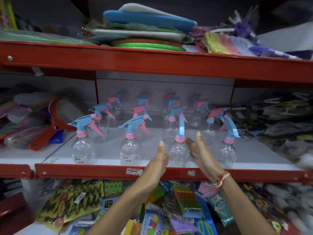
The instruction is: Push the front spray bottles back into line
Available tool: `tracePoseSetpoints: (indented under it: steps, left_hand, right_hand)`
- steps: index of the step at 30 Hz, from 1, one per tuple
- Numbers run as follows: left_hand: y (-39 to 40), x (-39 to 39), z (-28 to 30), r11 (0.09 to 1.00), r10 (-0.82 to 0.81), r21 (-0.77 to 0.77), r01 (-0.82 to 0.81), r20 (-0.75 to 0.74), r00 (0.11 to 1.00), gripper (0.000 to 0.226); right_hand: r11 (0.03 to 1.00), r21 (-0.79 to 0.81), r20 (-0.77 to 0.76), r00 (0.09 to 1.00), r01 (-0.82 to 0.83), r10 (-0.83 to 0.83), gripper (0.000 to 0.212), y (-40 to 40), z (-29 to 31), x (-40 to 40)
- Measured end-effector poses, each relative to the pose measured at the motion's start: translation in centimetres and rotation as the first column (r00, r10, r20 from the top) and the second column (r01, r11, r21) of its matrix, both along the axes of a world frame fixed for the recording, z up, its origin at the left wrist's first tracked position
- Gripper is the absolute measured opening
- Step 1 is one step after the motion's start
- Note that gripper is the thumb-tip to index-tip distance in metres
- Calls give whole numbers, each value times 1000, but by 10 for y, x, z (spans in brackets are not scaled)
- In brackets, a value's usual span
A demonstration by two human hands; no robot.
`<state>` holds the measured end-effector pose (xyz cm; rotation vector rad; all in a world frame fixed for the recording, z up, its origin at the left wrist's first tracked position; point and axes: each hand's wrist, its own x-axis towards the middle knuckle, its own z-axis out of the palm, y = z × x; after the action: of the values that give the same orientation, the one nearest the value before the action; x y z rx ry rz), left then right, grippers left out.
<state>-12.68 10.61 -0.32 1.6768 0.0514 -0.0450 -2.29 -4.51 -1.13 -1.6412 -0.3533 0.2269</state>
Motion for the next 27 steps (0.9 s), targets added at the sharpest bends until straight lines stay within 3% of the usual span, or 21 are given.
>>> tracePoseSetpoints:
  steps: [10, 14, 20, 22, 24, 27]
  left_hand:
    - [8, 25, 9, 998, 52, -24, -52, 0, 999, 106]
    - [11, 34, 6, 998, 60, -23, -59, 9, 998, 112]
    - [10, 33, -5, 994, 102, 20, -103, 60, 993, 101]
    - [7, 29, -9, 972, 223, 34, -233, 182, 958, 97]
    - [1, 22, -11, 935, 341, -36, -352, 355, 870, 77]
    - [-14, 13, -4, 914, 401, -163, -372, 496, 770, 46]
  right_hand:
    - [998, -20, -61, 996, -61, 60, 88, -10, 3, -28]
    - [998, 1, -89, 994, -60, 60, 100, -15, 2, -36]
    - [998, -7, -63, 996, -64, 64, 94, -19, 1, -40]
    - [1000, 13, 14, 1000, -6, 6, 85, -23, -1, -42]
    - [987, 114, 90, 989, 109, -119, 72, -31, -3, -45]
    - [873, 342, 87, 914, 347, -397, 58, -50, -7, -45]
